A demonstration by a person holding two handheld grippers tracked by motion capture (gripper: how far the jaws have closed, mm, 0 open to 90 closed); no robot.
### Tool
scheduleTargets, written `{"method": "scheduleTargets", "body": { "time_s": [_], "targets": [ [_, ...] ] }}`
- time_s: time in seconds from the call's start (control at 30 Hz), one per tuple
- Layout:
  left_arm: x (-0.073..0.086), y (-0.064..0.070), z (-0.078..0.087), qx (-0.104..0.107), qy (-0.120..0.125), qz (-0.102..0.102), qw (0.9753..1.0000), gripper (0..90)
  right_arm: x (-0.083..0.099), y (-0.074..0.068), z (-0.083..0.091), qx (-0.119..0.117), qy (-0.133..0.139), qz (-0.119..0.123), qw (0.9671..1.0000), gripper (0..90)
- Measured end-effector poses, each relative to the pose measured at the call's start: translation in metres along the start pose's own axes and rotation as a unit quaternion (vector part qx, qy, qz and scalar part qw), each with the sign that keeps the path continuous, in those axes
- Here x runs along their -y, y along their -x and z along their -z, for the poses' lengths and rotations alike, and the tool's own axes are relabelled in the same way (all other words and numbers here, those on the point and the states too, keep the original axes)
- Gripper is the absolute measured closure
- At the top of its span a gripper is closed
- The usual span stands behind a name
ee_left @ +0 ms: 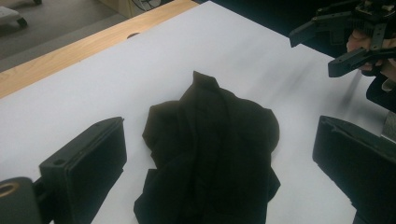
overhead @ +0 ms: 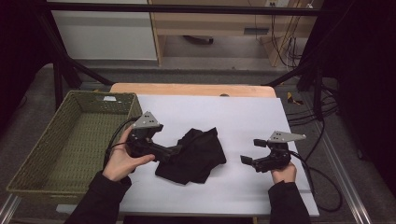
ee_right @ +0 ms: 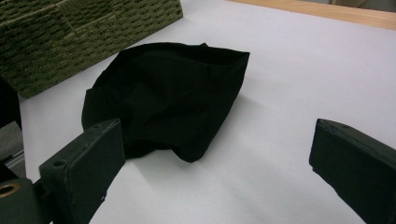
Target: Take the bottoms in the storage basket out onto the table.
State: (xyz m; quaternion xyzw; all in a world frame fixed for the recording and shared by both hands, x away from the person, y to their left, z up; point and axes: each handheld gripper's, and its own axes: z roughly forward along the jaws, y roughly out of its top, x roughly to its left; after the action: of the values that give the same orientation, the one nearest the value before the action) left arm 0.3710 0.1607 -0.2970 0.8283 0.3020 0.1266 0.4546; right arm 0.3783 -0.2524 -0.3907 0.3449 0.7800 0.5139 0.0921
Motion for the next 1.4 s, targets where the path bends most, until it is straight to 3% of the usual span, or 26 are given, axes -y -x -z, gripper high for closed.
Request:
{"method": "scheduleTargets", "body": {
  "time_s": [0.17,0.47,1.03,1.4],
  "targets": [
    [0.0,0.0,0.008,-0.001,0.005,0.006,1.0,2.8,0.0,0.0,0.0,0.0,0.0,0.0,1.0,4.0],
    [0.001,-0.004,0.024,-0.018,0.01,-0.003,0.9998,2.8,0.0,0.0,0.0,0.0,0.001,-0.001,1.0,4.0],
    [0.029,-0.029,0.042,-0.042,0.007,-0.002,0.9991,2.8,0.0,0.0,0.001,-0.001,0.002,-0.002,1.0,4.0],
    [0.053,-0.048,0.053,-0.065,0.009,0.012,0.9978,2.8,0.0,0.0,0.0,-0.002,0.002,-0.002,1.0,4.0]
  ]
}}
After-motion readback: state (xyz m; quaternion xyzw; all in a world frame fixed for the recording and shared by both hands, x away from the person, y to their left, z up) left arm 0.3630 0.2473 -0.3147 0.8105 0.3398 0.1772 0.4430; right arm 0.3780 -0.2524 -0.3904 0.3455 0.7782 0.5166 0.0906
